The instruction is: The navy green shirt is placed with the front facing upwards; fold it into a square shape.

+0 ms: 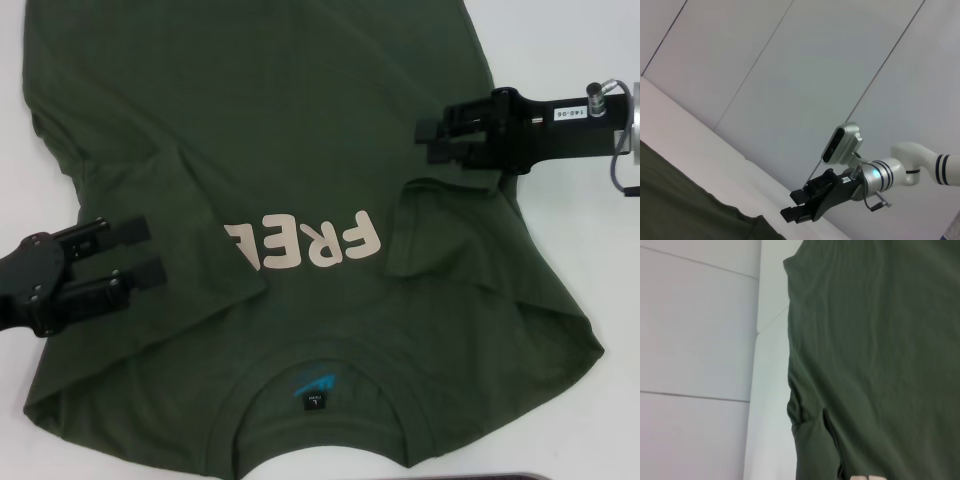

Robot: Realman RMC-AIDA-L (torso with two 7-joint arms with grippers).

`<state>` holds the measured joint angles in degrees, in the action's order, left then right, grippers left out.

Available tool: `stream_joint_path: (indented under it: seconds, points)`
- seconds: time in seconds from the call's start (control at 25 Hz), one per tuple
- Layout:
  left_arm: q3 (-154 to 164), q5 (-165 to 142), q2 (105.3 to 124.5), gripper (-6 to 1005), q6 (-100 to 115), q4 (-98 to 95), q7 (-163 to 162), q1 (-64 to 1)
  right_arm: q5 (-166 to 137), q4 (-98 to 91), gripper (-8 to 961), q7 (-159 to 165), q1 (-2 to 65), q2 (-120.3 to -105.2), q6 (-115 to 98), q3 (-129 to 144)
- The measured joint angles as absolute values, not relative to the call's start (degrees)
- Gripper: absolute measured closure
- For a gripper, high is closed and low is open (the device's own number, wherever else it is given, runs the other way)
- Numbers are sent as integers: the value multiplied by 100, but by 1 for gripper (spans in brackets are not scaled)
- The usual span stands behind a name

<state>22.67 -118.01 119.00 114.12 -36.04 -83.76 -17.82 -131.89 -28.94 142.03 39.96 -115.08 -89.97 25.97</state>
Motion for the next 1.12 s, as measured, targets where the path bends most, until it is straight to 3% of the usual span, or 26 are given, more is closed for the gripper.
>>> stream_joint_path:
  seconds: [0.08,0.32,0.44,1.12]
  points:
    - [2252,-11800,11900,210,11409,-3604,-8376,-1787,-13202,-2949,533,14224,4000,-11408,-9130,2648]
    - [2132,-11800,11889,210,11408,-3604,-8398,-1796,-13231,-3034,530,14711,3850,-10786,-9405,3285]
    - [2129,-11800,11890,210,11407,-3603,-8412,-1795,-13256,-3040,527,14822,3770,-10689,-9394,3460]
    - [1958,-11804,11856,209,11382,-3613,-8409,-1825,-13666,-2984,525,14938,3842,-11097,-8367,3620]
